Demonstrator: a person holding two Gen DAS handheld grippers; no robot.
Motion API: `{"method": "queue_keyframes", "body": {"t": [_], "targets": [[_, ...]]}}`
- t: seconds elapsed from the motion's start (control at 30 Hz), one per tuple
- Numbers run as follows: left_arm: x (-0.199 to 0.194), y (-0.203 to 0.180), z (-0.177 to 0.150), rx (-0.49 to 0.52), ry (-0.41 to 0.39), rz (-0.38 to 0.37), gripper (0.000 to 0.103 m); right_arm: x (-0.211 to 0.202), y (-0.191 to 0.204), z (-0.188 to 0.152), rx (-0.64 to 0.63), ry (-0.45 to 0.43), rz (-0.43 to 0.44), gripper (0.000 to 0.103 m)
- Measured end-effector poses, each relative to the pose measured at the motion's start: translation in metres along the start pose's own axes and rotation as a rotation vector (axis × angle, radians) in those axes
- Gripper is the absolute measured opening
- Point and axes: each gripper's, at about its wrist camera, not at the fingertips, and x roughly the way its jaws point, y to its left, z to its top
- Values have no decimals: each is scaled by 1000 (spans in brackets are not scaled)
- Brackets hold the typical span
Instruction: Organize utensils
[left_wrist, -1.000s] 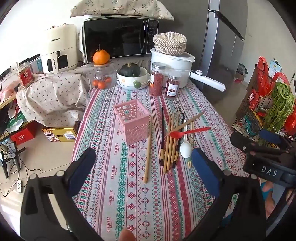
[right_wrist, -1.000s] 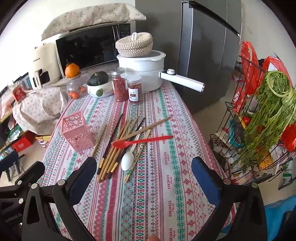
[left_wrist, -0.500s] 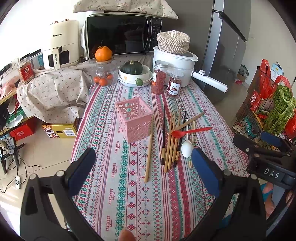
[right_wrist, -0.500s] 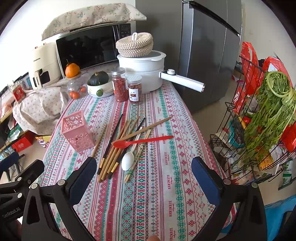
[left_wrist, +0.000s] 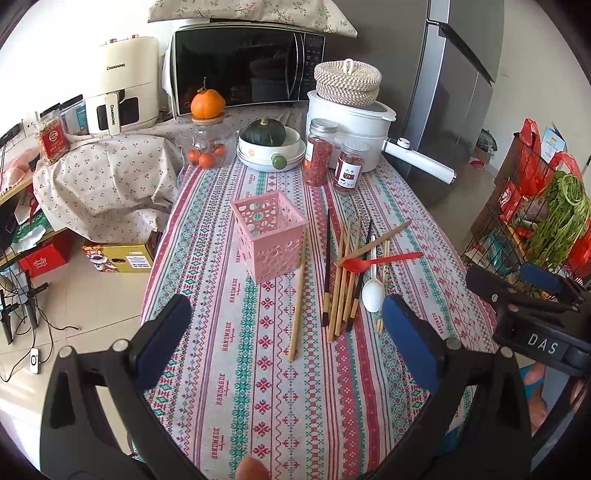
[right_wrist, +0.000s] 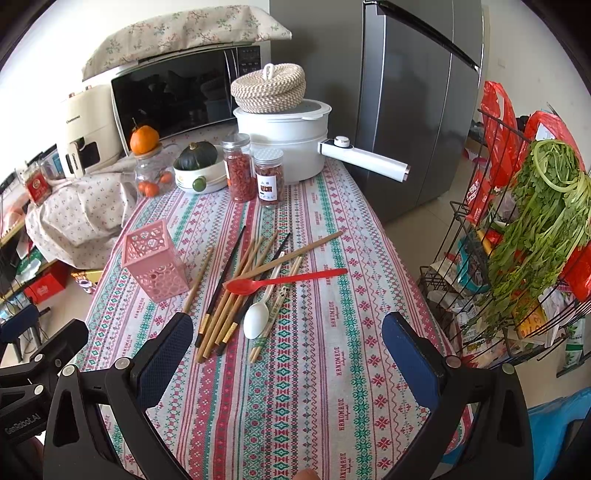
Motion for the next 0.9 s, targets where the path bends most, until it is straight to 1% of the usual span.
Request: {"method": "queue_keyframes", "body": {"t": [0.9], "targets": [[0, 1, 0, 1, 1, 1, 103, 1, 0, -1, 6, 6, 5, 103]]}}
